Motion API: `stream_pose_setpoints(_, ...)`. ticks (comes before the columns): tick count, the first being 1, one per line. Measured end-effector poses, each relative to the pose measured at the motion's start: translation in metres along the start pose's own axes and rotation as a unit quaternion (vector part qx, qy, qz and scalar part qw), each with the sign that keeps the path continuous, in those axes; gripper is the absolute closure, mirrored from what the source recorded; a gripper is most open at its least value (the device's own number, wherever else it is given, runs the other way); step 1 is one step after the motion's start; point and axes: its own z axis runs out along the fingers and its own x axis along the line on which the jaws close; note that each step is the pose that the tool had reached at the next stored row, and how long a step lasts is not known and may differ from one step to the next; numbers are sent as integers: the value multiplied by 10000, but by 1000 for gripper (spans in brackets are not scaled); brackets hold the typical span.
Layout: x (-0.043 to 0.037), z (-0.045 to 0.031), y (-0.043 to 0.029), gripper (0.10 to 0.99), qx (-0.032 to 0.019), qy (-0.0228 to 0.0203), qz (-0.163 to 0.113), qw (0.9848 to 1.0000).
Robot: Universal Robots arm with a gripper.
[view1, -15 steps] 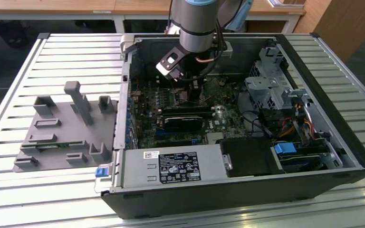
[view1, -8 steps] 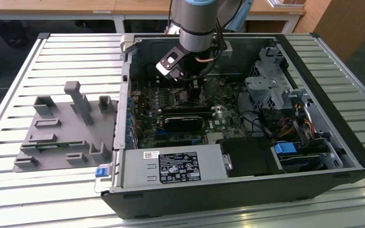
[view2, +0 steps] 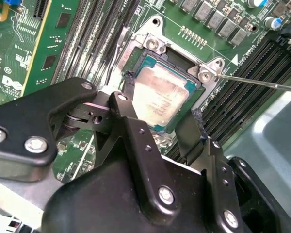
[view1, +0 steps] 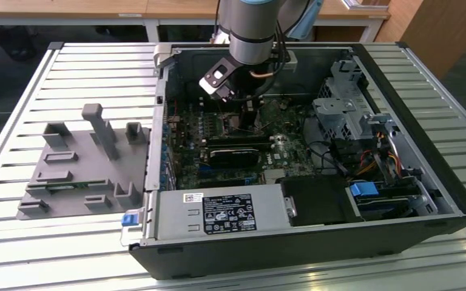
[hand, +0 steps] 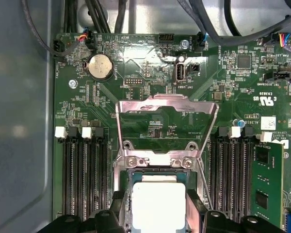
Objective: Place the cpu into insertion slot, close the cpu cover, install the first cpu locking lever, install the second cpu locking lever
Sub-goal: 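Place the cpu into insertion slot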
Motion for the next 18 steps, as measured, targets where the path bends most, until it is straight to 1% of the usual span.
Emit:
stream_pose_setpoints(5,-11,-15,0,475,0,0,0,10000)
stream_pose_setpoints(6,-14,-18,0,490,0,1,0,10000)
stream_pose_setpoints(8,-22,-19,0,616,0,0,-1,10000)
stream_pose_setpoints(9,-27,-19,0,616,0,0,0,10000)
stream_pose_setpoints(11,-29,-20,0,729,0,0,1,10000)
stream_pose_setpoints(12,-30,-21,1,729,0,1,1,10000)
stream_pose_setpoints(14,-30,-24,1,847,1,0,0,10000)
stream_pose_setpoints(15,-30,-26,1,847,1,0,0,10000)
stream_pose_setpoints(17,-30,-32,1,965,2,-1,0,10000)
stream_pose_setpoints(18,-31,-37,1,965,2,-1,0,10000)
